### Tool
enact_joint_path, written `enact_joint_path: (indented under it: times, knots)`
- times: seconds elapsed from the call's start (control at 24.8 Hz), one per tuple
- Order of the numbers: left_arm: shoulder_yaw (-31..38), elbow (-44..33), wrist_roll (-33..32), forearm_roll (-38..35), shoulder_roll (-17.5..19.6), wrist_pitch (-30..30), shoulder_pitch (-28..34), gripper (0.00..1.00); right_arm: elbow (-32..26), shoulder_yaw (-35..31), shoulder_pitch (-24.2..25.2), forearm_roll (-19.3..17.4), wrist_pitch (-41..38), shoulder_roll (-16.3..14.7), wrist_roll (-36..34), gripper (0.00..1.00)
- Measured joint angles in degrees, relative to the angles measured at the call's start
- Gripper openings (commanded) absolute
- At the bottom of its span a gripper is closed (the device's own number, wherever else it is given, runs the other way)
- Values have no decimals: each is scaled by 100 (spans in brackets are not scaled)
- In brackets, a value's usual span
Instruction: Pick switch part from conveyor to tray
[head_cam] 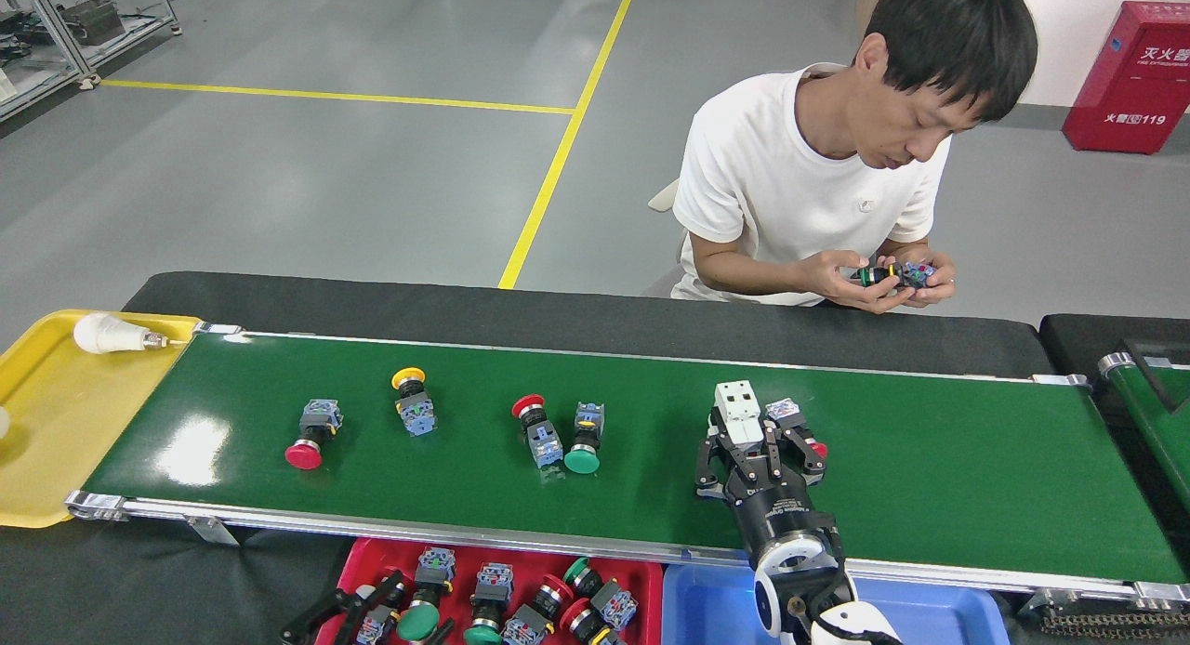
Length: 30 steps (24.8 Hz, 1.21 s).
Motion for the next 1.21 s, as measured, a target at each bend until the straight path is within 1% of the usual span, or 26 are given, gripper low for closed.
enact_joint_path:
  times: [0.08, 0.16, 0.24, 0.36, 0.44, 0.48, 0.52, 0.61, 0.65, 0.73, 0.77, 0.81, 0.85, 0.89, 0.97, 1.01, 1.21]
  knots:
    - [435, 23, -231, 408, -137, 5, 35, 100, -621, -36, 415, -105, -523, -123, -11, 8]
    - [954, 132, -532, 702, -284, 18, 17, 100, -1218, -37, 1018, -267, -1113, -278, -32, 10]
    - [1486, 407, -810, 794, -427, 42, -81, 100, -1577, -58, 1555, -532, -1913, -484, -21, 13]
    - [1841, 812, -941, 805, -446, 47, -337, 100, -1649, -419, 2057, -995, -3406, -833, 24, 13]
    - [1874, 1003, -985, 806, -446, 49, -484, 100, -1663, -887, 2406, -1317, -4265, -924, 168, 13]
    - [1878, 1054, -993, 806, -446, 50, -543, 100, -1663, -1195, 2571, -1494, -4528, -926, 274, 13]
    - [1878, 1085, -999, 806, -445, 55, -617, 100, -1660, -1558, 2666, -1680, -4693, -927, 340, 13]
    - [1878, 1131, -1001, 794, -445, 73, -792, 100, -1609, -2307, 2763, -1937, -4867, -927, 444, 13]
    - [1878, 1214, -1001, 755, -444, 91, -927, 100, -1561, -2616, 2819, -2007, -4910, -926, 469, 13]
    - [1859, 1609, -1003, 552, -444, 172, -1322, 100, -1384, -3013, 2920, -2054, -4955, -927, 531, 15]
    - [1850, 1870, -1013, 412, -444, 207, -1557, 100, -1281, -3096, 2940, -2057, -4955, -927, 546, 21]
    - [1846, 2136, -1016, 271, -444, 242, -1788, 100, -1193, -3127, 2947, -2055, -4956, -926, 566, 34]
    - [1845, 2461, -1015, 172, -443, 267, -2068, 100, -1150, -3135, 2946, -2053, -4956, -923, 611, 60]
    - [1845, 2761, -996, 104, -435, 278, -2311, 100, -1130, -3148, 2944, -2056, -4956, -907, 670, 100]
    - [1839, 3373, -929, 22, -315, 335, -2740, 100, -1128, -3189, 2903, -2075, -4956, -778, 810, 100]
    - [1838, 3687, -880, 7, -192, 380, -2928, 100, -1128, -3213, 2871, -2079, -4957, -709, 844, 100]
    - [1715, 4961, -556, 2, 244, 706, -3574, 100, -1130, -3278, 2566, -2103, -4957, -667, 920, 100]
